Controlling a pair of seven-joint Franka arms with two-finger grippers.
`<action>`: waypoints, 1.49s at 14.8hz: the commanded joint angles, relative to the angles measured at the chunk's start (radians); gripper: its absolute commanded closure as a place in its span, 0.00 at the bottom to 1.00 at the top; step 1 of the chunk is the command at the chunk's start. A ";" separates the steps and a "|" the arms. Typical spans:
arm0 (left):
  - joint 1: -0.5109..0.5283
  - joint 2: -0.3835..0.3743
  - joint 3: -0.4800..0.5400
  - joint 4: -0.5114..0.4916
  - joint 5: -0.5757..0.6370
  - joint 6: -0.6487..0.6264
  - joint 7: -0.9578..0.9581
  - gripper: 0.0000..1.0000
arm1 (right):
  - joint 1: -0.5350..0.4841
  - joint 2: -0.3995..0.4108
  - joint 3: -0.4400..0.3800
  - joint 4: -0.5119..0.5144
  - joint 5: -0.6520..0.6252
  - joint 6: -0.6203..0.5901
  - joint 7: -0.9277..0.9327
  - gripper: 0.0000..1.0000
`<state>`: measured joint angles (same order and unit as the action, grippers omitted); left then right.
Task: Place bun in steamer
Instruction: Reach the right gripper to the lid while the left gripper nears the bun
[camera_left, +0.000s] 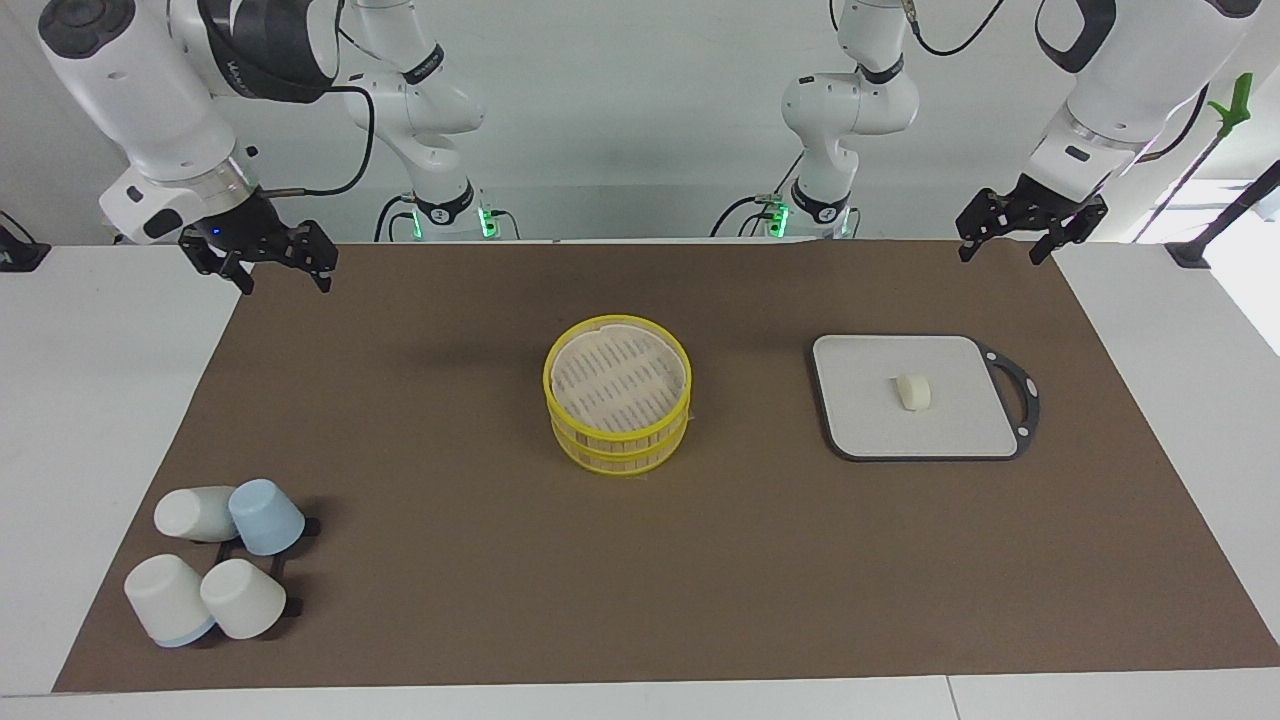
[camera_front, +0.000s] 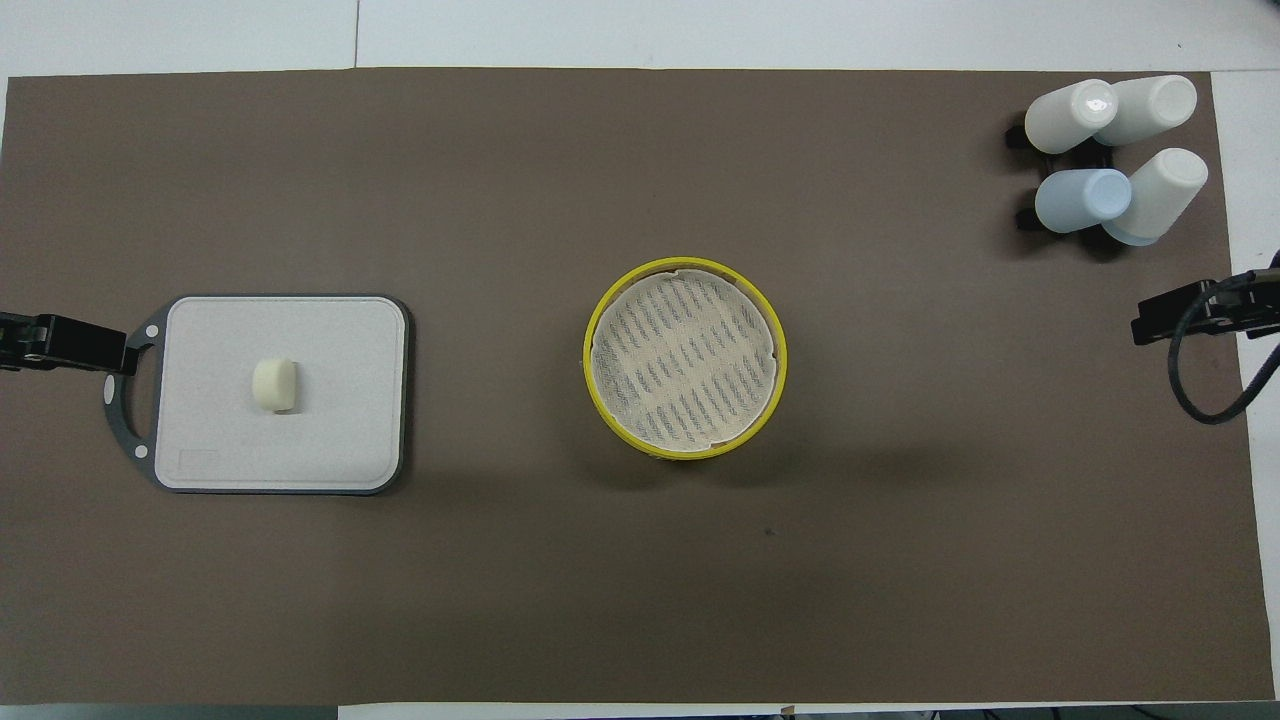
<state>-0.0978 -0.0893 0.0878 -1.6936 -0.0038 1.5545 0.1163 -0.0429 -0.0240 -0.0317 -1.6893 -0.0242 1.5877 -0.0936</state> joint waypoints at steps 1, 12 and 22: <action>-0.013 0.002 0.006 0.017 0.019 -0.001 -0.004 0.00 | -0.012 -0.004 0.010 -0.007 -0.010 -0.012 -0.017 0.00; 0.001 -0.052 0.007 -0.125 0.019 0.111 0.000 0.00 | 0.167 0.064 0.024 0.017 0.059 0.073 0.257 0.01; 0.010 -0.070 0.017 -0.441 0.019 0.407 0.005 0.00 | 0.601 0.443 0.018 0.395 0.078 0.126 0.773 0.05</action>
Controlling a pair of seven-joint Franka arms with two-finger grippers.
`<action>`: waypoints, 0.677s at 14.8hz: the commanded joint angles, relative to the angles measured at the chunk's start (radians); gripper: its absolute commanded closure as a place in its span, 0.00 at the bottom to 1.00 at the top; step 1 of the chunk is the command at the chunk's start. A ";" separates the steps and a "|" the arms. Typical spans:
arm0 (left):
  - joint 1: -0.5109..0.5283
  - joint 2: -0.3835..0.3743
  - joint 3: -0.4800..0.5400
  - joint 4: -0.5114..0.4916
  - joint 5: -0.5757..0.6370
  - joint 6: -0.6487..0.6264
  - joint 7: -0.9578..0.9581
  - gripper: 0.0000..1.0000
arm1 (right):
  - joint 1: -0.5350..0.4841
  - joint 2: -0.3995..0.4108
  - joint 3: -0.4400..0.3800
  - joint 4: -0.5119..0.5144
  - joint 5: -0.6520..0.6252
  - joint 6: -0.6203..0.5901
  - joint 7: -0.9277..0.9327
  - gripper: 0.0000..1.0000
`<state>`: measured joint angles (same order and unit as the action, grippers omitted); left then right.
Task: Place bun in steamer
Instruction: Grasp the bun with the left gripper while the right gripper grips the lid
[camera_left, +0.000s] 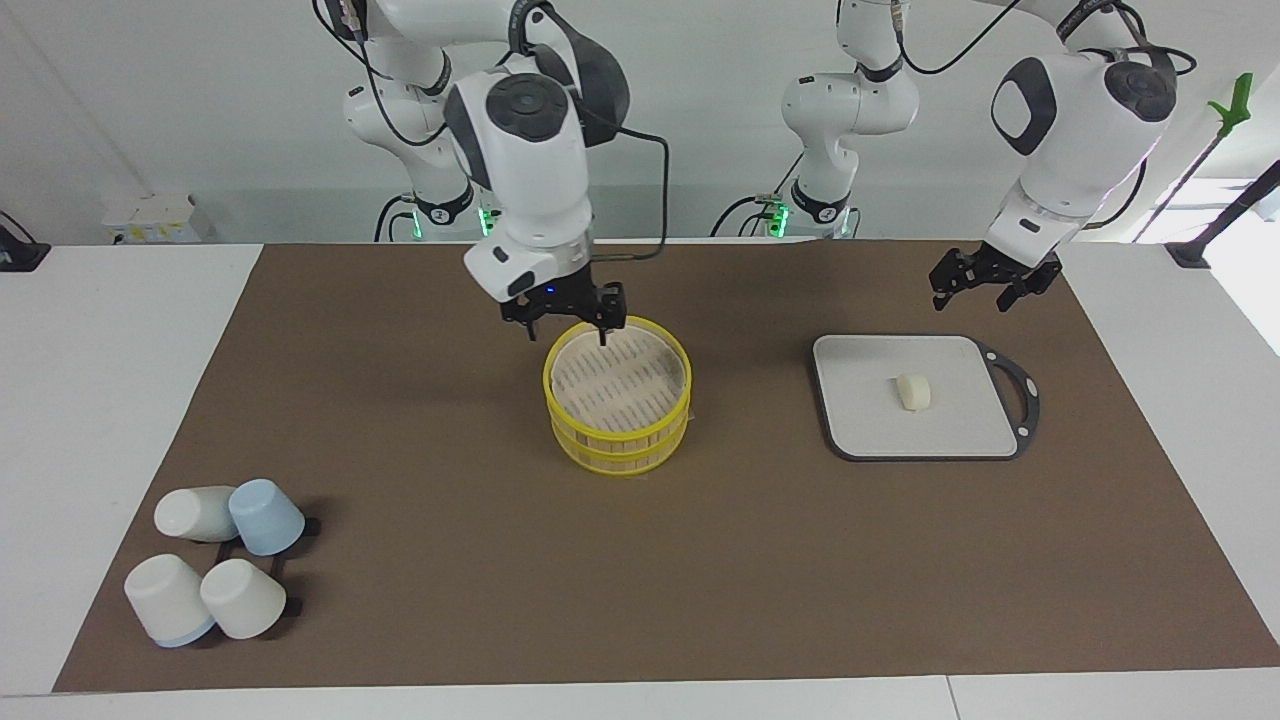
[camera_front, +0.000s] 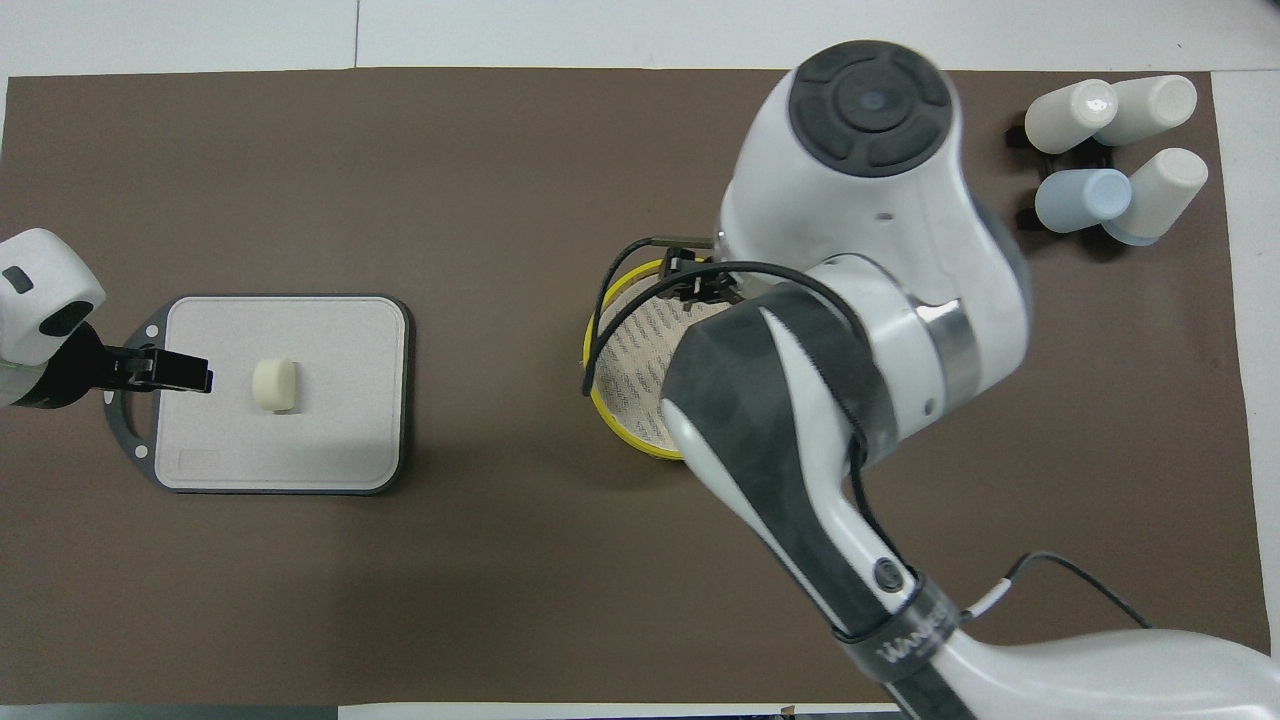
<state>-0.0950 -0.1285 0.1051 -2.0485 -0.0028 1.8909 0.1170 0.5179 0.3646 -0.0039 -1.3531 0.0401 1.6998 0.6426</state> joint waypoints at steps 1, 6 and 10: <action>0.008 -0.022 -0.001 -0.111 0.018 0.103 0.006 0.00 | 0.062 0.069 -0.010 0.058 0.012 0.021 0.069 0.05; 0.011 0.027 -0.001 -0.211 0.018 0.267 0.007 0.00 | 0.142 0.168 -0.008 0.101 0.000 0.087 0.121 0.08; 0.008 0.095 -0.002 -0.225 0.018 0.347 0.004 0.00 | 0.169 0.183 -0.008 0.089 -0.002 0.139 0.121 0.08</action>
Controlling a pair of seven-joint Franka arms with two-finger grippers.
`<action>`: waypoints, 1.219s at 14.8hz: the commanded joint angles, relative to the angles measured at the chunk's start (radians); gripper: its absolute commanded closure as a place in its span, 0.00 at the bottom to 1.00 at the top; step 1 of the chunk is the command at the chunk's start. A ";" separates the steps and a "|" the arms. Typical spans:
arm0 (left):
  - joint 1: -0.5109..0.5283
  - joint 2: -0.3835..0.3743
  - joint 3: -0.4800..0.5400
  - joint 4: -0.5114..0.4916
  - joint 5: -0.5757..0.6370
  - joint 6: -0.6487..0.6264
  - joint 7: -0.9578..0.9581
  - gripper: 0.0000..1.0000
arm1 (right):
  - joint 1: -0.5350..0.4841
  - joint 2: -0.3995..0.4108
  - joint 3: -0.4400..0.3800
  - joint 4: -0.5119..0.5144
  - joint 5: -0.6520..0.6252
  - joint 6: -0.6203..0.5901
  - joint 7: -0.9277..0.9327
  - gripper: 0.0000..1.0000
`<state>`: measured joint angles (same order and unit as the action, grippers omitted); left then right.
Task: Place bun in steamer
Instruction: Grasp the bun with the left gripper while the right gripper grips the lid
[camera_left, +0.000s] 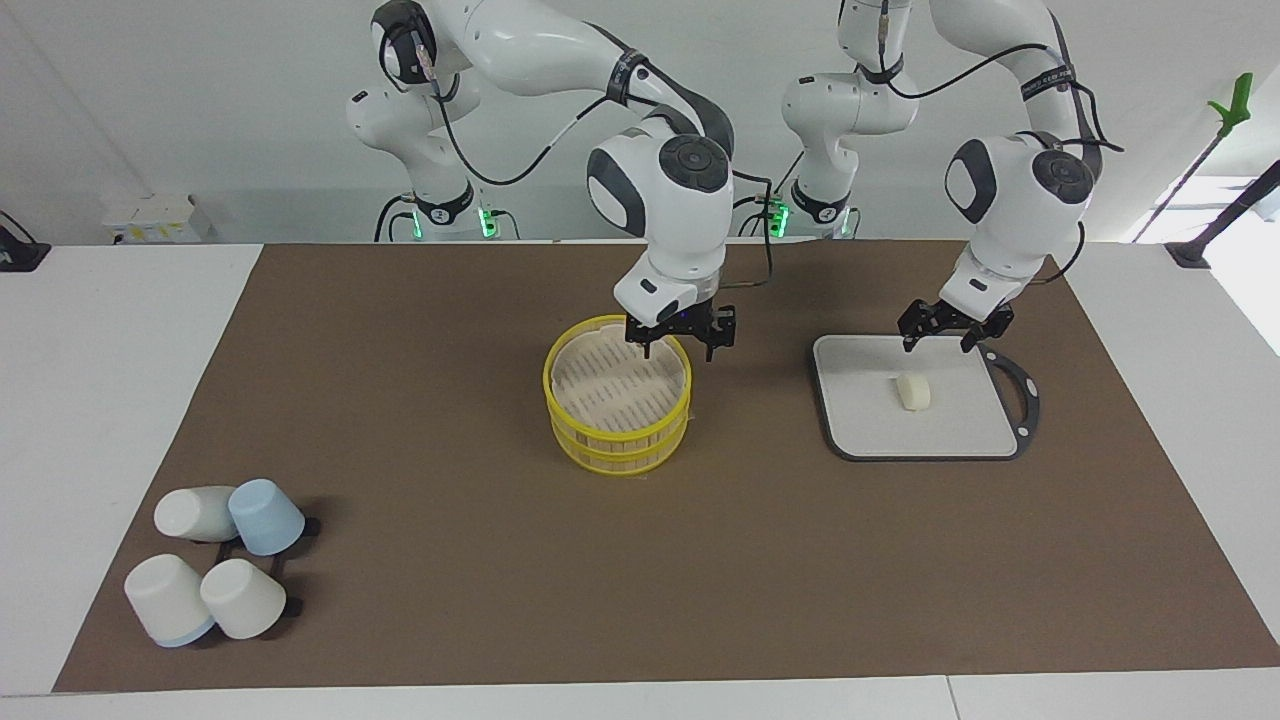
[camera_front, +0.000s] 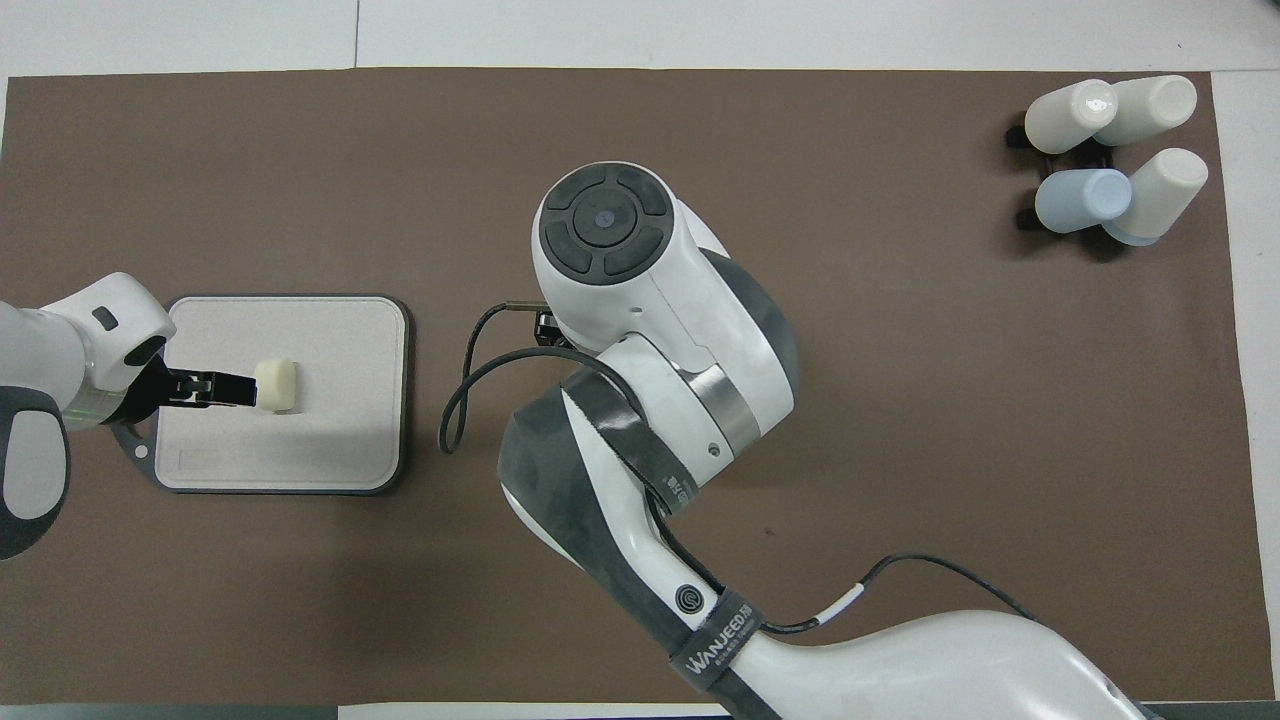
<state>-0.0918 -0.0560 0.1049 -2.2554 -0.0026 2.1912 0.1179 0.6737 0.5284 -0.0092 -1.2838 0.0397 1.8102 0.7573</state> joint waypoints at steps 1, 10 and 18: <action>0.003 0.037 -0.002 -0.022 0.018 0.062 0.005 0.00 | 0.017 0.022 -0.003 0.009 -0.003 0.038 0.007 0.08; 0.004 0.090 -0.004 -0.098 0.018 0.252 0.003 0.00 | 0.021 0.024 -0.002 -0.051 -0.008 0.050 -0.007 0.16; -0.005 0.143 -0.005 -0.093 0.018 0.343 0.003 0.00 | 0.023 0.008 -0.002 -0.124 -0.009 0.124 -0.012 0.18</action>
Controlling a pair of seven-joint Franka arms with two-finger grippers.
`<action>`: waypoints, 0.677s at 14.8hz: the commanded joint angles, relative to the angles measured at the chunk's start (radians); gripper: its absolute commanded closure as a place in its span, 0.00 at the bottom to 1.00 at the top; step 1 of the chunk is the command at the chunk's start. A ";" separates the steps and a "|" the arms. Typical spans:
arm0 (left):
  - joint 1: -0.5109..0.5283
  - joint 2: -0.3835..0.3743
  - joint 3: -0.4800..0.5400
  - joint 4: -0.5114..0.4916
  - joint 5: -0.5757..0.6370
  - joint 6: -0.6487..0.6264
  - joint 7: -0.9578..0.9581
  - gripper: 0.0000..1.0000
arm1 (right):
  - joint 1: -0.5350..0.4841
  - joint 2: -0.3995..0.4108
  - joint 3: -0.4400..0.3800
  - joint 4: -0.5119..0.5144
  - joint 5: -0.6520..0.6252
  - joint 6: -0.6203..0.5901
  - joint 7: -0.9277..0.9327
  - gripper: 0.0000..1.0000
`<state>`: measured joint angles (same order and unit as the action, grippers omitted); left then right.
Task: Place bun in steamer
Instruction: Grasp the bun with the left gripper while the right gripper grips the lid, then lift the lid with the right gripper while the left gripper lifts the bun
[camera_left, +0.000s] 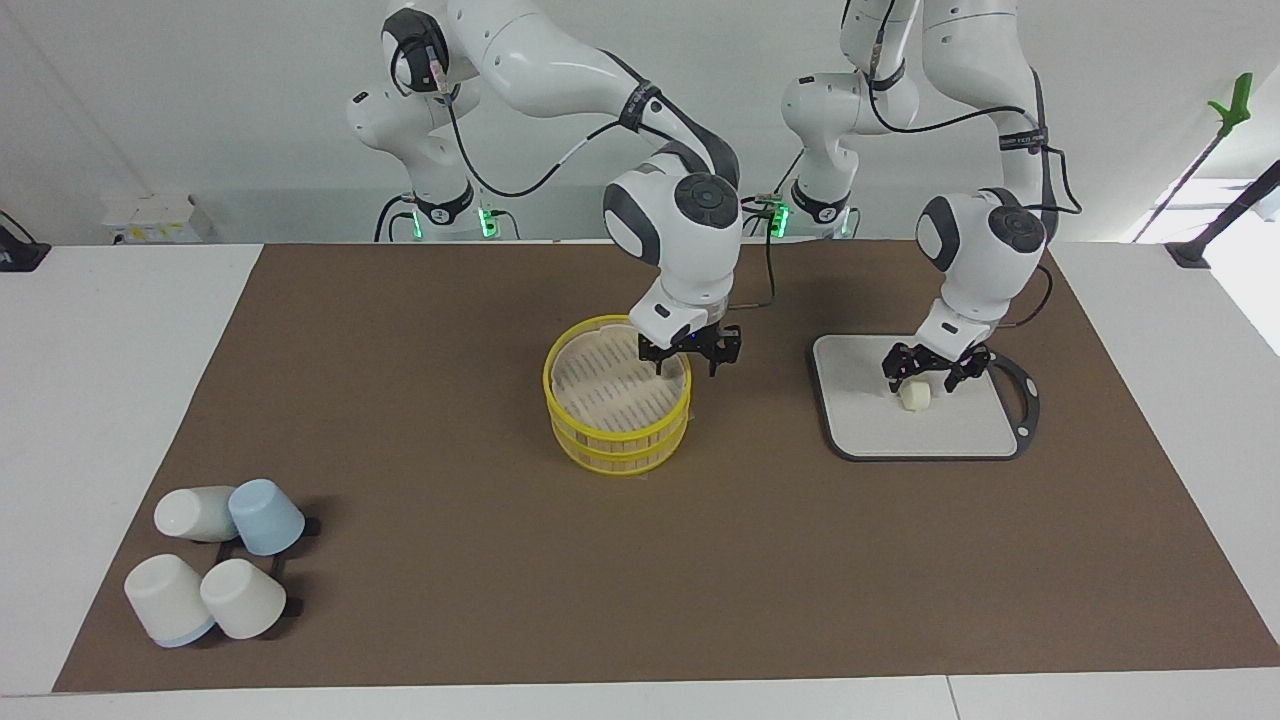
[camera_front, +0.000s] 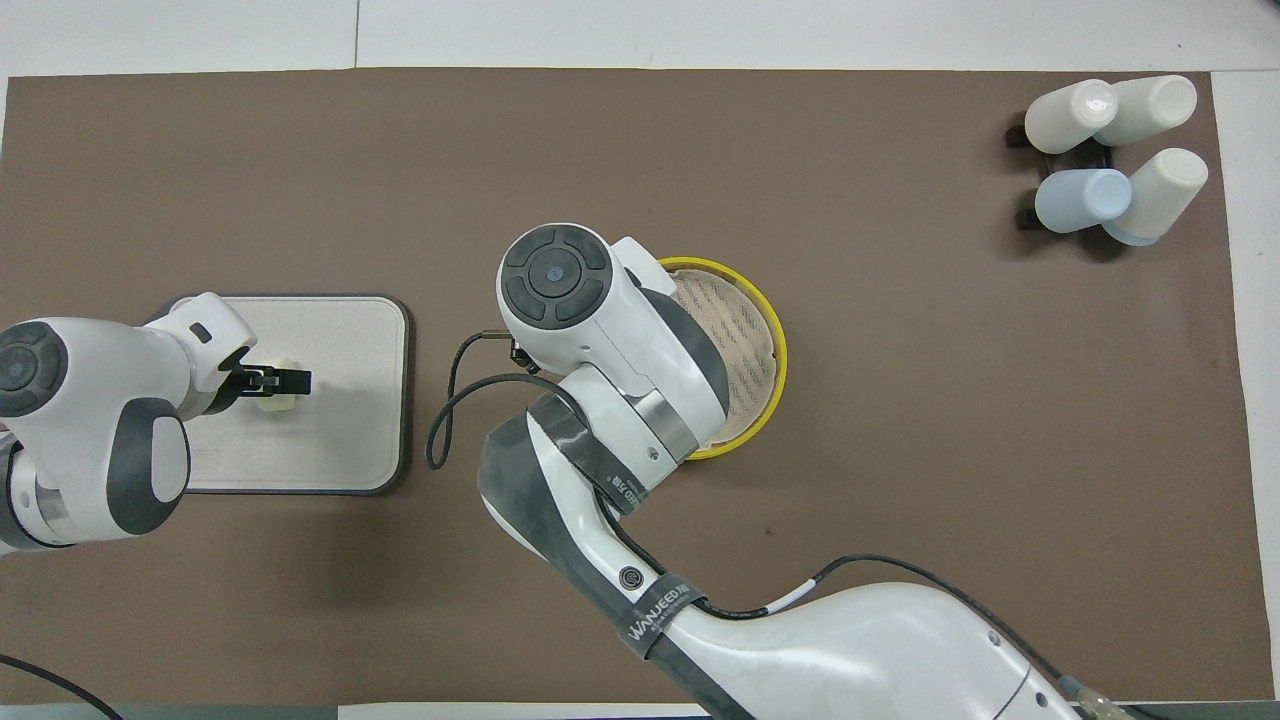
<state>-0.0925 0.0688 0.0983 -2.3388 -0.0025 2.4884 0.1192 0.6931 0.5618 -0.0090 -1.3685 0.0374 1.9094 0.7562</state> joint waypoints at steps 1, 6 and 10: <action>-0.007 0.031 0.001 -0.008 0.018 0.056 0.000 0.00 | 0.003 -0.026 -0.002 -0.040 -0.008 0.022 -0.011 0.29; -0.007 0.035 0.001 -0.002 0.018 0.055 -0.001 0.00 | 0.016 -0.026 -0.003 -0.035 -0.043 0.017 -0.026 1.00; -0.009 0.039 0.001 0.021 0.018 0.021 -0.006 0.25 | -0.001 -0.029 -0.002 -0.003 -0.051 -0.006 -0.057 1.00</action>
<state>-0.0961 0.1037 0.0964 -2.3339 -0.0025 2.5227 0.1192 0.7072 0.5569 -0.0088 -1.3707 0.0025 1.9291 0.7193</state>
